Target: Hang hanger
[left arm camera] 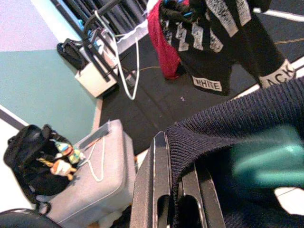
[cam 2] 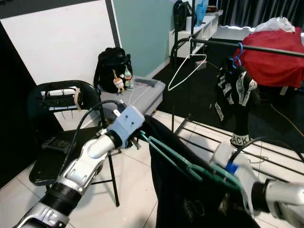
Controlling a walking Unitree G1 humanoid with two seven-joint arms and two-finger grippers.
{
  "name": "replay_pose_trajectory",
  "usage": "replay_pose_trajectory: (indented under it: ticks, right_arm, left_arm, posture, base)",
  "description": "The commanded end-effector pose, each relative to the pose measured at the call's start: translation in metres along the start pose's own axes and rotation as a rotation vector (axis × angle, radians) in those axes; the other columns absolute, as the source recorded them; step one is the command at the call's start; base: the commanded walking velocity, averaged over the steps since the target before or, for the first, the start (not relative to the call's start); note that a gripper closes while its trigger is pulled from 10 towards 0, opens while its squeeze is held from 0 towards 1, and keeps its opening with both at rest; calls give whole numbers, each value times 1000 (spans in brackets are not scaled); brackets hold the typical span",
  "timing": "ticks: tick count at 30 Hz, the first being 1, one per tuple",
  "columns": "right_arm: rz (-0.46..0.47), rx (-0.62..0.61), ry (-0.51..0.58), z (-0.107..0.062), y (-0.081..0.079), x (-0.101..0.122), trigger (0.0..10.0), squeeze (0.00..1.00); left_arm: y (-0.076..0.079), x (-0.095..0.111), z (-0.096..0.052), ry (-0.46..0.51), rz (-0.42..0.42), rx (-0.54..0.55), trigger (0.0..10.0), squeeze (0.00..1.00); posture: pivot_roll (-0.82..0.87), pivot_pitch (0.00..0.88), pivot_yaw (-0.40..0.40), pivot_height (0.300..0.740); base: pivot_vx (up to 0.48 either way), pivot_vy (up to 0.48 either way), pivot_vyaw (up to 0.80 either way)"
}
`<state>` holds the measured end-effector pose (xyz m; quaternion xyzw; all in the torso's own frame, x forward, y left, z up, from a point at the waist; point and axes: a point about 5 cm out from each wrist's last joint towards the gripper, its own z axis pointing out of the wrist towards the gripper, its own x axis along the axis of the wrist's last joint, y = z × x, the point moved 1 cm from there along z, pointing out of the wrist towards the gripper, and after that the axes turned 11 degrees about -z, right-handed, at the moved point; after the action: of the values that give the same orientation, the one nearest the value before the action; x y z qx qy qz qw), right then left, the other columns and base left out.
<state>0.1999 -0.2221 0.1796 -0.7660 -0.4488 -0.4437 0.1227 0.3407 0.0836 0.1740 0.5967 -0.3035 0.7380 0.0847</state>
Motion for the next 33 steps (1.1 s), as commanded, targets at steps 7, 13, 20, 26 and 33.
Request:
replay_pose_trajectory:
  ticks: [7,13,20,26,33]
  right_arm:
    - [65,39,-91,0,1,-21,10000,0]
    - [41,10,-230,1,10,-39,10000,0]
    - [48,-48,-308,4,18,-47,10000,0]
    - [46,-95,-304,9,25,-41,10000,0]
    - [50,-166,-279,22,37,-36,10000,0]
  left_arm:
    - [-66,-4,-20,-43,34,266,10000,0]
    - [-67,-3,-23,-36,35,278,10000,0]
    - [-60,1,-21,-20,24,260,10000,0]
    - [-52,2,-20,-12,7,242,10000,0]
    - [-39,10,-16,24,-54,209,10000,0]
  posture:
    - [-210,0,48,740]
    - [-204,0,43,740]
    - [-202,0,44,740]
    - [-203,0,42,740]
    - [-201,0,36,740]
  base:
    - [0,0,0]
    - [0,0,0]
    - [0,0,0]
    - [0,0,0]
    - [0,0,0]
